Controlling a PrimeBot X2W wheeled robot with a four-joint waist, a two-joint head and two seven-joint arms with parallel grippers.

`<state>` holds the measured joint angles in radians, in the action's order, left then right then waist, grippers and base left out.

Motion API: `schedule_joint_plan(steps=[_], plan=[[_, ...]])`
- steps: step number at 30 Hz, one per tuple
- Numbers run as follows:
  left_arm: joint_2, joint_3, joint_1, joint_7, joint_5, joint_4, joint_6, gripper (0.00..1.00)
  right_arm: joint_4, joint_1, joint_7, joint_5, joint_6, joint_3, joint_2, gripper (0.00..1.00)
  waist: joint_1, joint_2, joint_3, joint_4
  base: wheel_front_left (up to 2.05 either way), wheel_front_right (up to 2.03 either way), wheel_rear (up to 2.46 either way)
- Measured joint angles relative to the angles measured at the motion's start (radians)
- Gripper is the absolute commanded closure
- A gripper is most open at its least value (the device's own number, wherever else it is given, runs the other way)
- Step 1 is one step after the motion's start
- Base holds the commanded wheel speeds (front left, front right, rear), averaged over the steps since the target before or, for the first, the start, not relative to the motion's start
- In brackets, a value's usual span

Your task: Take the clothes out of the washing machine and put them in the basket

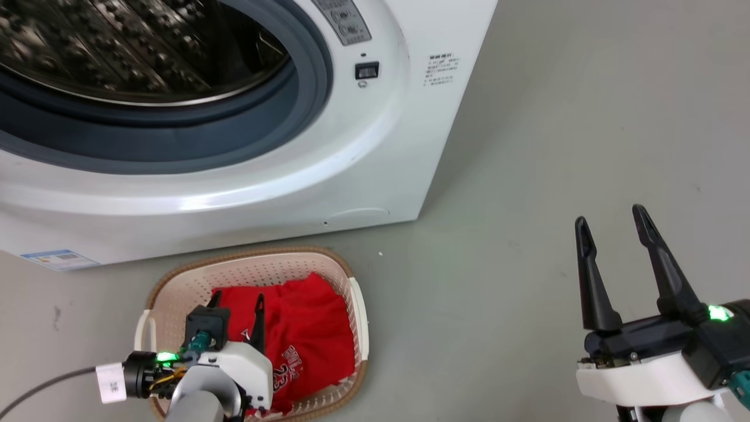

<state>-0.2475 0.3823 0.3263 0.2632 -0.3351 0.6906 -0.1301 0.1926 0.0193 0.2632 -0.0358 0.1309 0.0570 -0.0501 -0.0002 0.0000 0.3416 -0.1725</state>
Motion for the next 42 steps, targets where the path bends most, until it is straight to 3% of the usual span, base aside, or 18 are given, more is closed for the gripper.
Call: schedule_joint_plan(steps=[21,32,42], plan=[[0.133,-0.285,-0.286,0.0,0.216,-0.531,-0.028,0.0,-0.033,-0.134,0.0,0.02,0.0,-0.013,0.0,0.0,0.0,0.0,-0.225,0.101,0.0,0.0,0.0],[0.184,-0.364,-0.387,0.0,0.236,-0.64,0.014,0.0,-0.04,-0.177,0.0,0.011,0.0,-0.017,0.0,0.0,0.0,0.0,-0.288,0.117,0.0,0.0,0.0],[0.195,-0.372,-0.433,0.0,0.244,-0.675,0.019,0.0,-0.047,-0.203,0.0,-0.002,0.0,-0.02,0.0,0.0,0.0001,0.0,-0.314,0.118,0.0,0.0,0.0]])
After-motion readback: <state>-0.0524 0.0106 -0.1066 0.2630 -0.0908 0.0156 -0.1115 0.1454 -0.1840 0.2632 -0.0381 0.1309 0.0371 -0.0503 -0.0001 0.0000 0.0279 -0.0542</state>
